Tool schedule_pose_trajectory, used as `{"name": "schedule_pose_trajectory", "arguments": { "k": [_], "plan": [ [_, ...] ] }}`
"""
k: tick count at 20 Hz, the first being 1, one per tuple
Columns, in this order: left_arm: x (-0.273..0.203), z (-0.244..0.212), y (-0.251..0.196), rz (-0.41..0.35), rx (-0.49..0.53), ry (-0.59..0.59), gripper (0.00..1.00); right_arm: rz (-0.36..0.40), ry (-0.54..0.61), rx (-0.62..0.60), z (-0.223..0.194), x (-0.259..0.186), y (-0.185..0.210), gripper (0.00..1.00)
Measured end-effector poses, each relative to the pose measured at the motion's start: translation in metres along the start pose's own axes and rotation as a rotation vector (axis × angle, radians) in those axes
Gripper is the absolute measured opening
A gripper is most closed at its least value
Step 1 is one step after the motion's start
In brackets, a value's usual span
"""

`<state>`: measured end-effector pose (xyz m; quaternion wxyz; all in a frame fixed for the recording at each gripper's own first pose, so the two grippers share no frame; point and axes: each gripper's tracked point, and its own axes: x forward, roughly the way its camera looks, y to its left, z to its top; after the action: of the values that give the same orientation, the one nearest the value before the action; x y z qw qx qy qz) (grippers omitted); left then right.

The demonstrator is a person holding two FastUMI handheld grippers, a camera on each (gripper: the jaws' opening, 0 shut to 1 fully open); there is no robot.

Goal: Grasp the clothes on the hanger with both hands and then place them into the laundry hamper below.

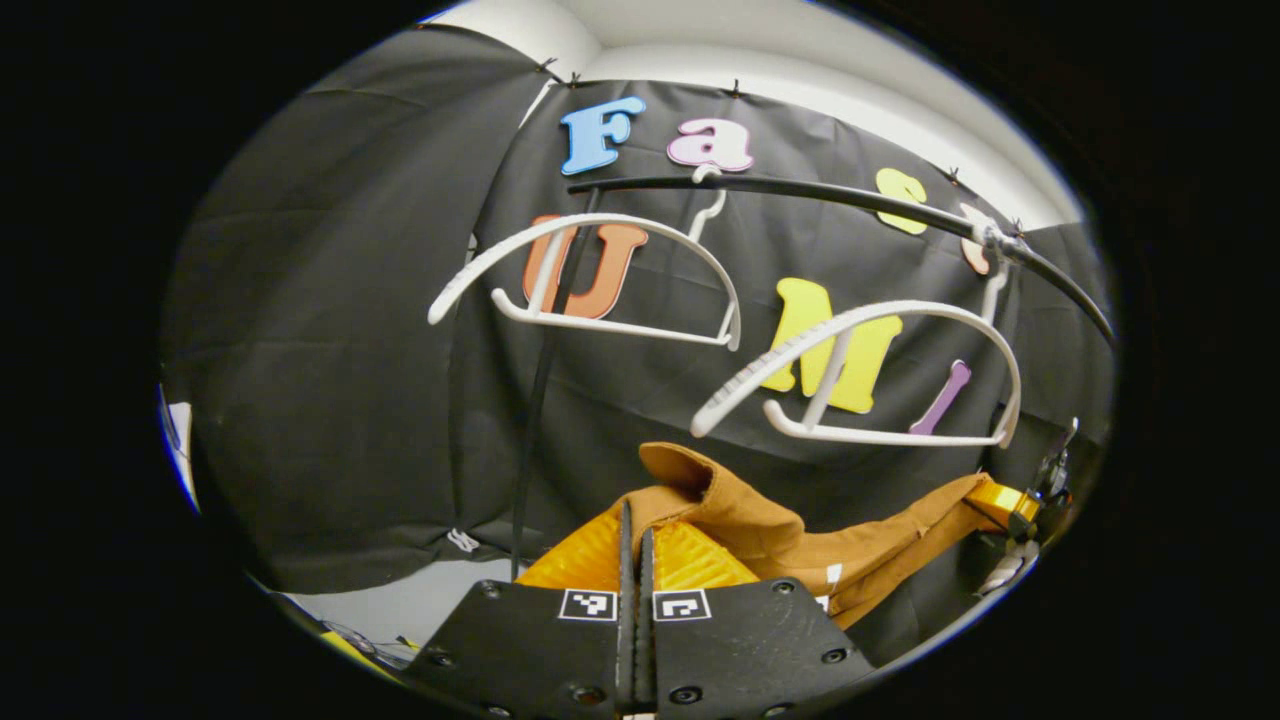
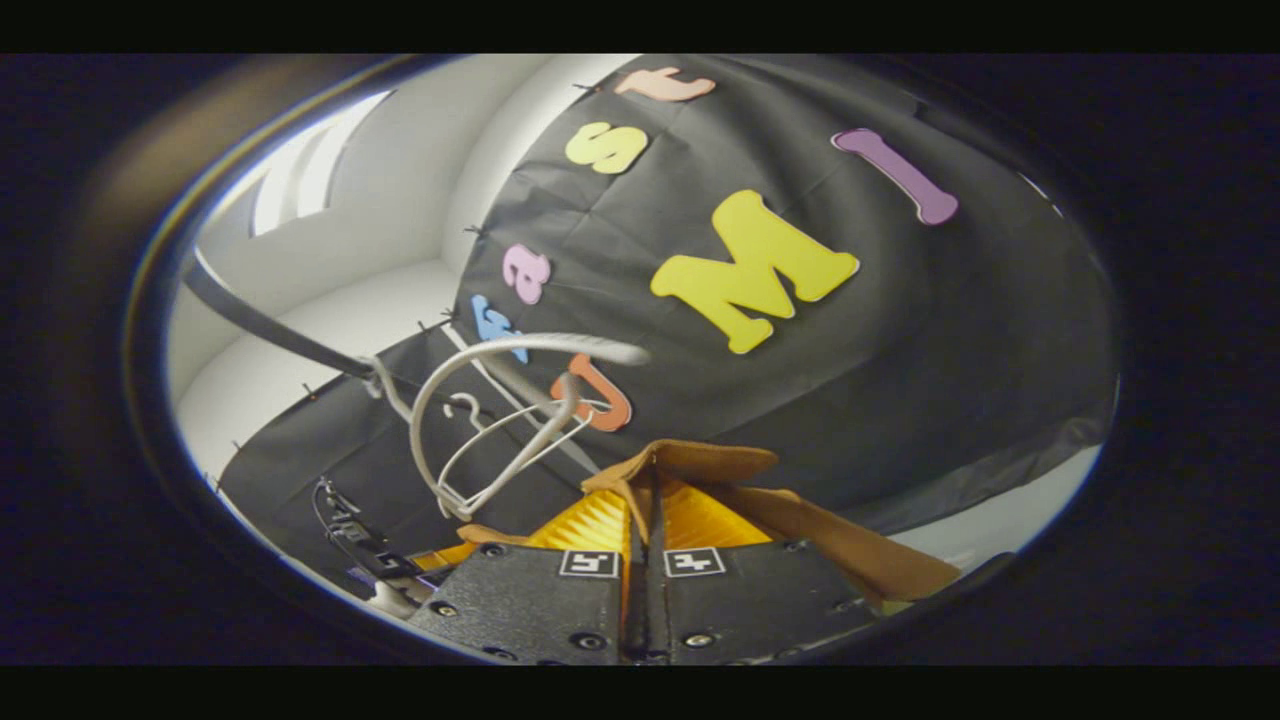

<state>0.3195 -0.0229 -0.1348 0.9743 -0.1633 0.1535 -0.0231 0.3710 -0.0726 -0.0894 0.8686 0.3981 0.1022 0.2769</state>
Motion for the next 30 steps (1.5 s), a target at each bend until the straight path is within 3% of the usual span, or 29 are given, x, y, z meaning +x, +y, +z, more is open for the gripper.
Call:
{"name": "schedule_pose_trajectory", "arguments": {
  "k": [5, 6, 9, 10, 14, 18, 21, 22, 30],
  "plan": [
    [-0.034, -0.002, -0.034, -0.105, 0.06, 0.021, 0.0, 0.048, 0.027, -0.049, -0.04, -0.016, 0.075, 0.03],
    [-0.04, -0.002, -0.044, -0.135, 0.07, 0.023, 0.04, 0.064, 0.03, -0.061, -0.048, -0.017, 0.093, 0.03],
    [-0.056, 0.001, -0.075, -0.218, 0.083, 0.015, 0.0, 0.114, 0.053, -0.121, -0.07, -0.018, 0.142, 0.04],
    [-0.061, 0.001, -0.085, -0.246, 0.088, 0.015, 0.04, 0.134, 0.067, -0.134, -0.078, -0.019, 0.156, 0.04],
    [-0.069, -0.008, -0.113, -0.322, 0.103, 0.025, 0.0, 0.175, 0.123, -0.161, -0.11, -0.023, 0.189, 0.03],
    [-0.059, -0.041, -0.115, -0.346, 0.104, 0.085, 0.04, 0.12, 0.182, -0.176, -0.14, -0.027, 0.165, 0.03],
    [-0.055, -0.086, -0.114, -0.353, 0.117, 0.158, 0.0, 0.04, 0.23, -0.152, -0.164, -0.031, 0.124, 0.03],
    [-0.051, -0.102, -0.11, -0.348, 0.122, 0.183, 0.04, 0.011, 0.254, -0.132, -0.175, -0.033, 0.11, 0.03],
    [-0.04, -0.223, -0.088, -0.28, 0.082, 0.419, 0.0, -0.186, 0.466, -0.082, -0.265, -0.045, 0.02, 0.03]
  ]
}}
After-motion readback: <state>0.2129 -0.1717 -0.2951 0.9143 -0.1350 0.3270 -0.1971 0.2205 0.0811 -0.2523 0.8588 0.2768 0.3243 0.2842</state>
